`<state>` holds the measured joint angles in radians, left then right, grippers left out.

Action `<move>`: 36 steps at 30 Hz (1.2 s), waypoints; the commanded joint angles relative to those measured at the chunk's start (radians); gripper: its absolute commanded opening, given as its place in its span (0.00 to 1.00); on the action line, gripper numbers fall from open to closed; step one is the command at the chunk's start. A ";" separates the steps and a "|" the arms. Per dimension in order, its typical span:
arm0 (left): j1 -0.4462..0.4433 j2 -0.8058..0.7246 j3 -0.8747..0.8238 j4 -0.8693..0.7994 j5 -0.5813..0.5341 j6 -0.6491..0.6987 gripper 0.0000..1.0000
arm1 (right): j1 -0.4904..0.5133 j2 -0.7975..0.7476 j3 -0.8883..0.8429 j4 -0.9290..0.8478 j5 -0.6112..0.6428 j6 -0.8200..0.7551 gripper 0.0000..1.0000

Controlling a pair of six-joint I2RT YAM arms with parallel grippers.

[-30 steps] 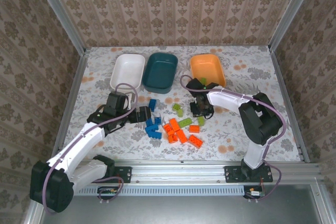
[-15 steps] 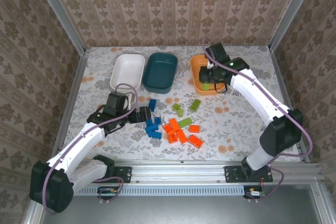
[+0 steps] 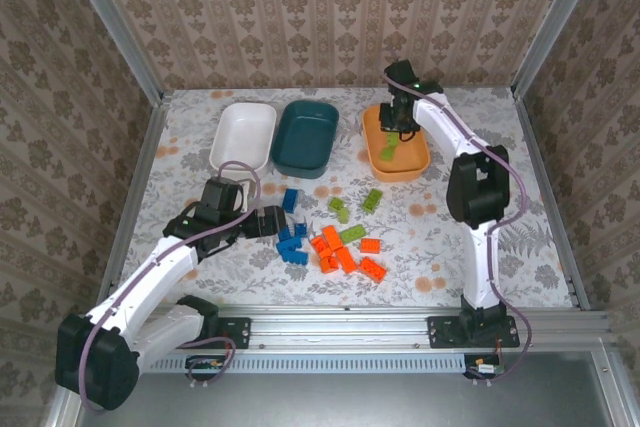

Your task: Sort the legos into containers by color

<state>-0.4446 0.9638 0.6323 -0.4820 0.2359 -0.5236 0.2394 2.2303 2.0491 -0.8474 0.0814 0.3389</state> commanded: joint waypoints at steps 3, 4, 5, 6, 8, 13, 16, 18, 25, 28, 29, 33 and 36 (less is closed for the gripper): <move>-0.004 -0.006 -0.013 -0.020 -0.010 0.016 1.00 | -0.020 0.114 0.103 -0.089 0.042 -0.023 0.27; -0.004 -0.005 -0.015 -0.019 -0.010 0.017 1.00 | -0.026 0.124 0.102 -0.089 0.042 -0.019 0.28; -0.004 -0.003 -0.016 -0.017 -0.010 0.017 1.00 | -0.029 0.130 0.098 -0.087 0.040 -0.017 0.28; -0.003 -0.002 -0.017 -0.014 -0.010 0.017 1.00 | -0.032 0.132 0.091 -0.084 0.040 -0.016 0.29; -0.004 0.005 -0.020 -0.005 -0.008 0.015 1.00 | -0.038 0.131 0.072 -0.074 0.037 -0.015 0.33; -0.003 0.030 -0.020 0.018 0.006 0.005 1.00 | -0.048 0.115 0.039 -0.064 0.032 -0.014 0.51; -0.003 0.032 -0.020 0.022 0.009 0.002 1.00 | -0.055 0.080 0.011 -0.050 0.023 -0.007 0.59; -0.004 0.023 -0.020 0.019 0.009 0.001 1.00 | -0.060 0.041 -0.005 -0.044 0.014 -0.002 0.61; -0.003 -0.012 -0.031 0.014 0.008 -0.011 1.00 | -0.044 -0.158 -0.071 -0.040 -0.034 0.006 0.70; -0.003 -0.023 -0.038 0.019 0.009 -0.018 1.00 | -0.010 -0.261 -0.121 -0.069 -0.051 -0.003 0.73; -0.004 -0.026 -0.040 0.023 0.011 -0.019 1.00 | 0.009 -0.300 -0.149 -0.081 -0.048 -0.006 0.73; -0.004 -0.029 -0.051 0.041 0.014 -0.027 1.00 | 0.092 -0.466 -0.332 -0.090 0.004 0.047 0.80; -0.003 -0.024 -0.058 0.065 0.019 -0.033 1.00 | 0.181 -0.611 -0.512 -0.057 0.126 0.166 0.86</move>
<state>-0.4446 0.9504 0.5934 -0.4488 0.2401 -0.5323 0.3664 1.6936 1.6646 -0.8730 0.1036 0.3988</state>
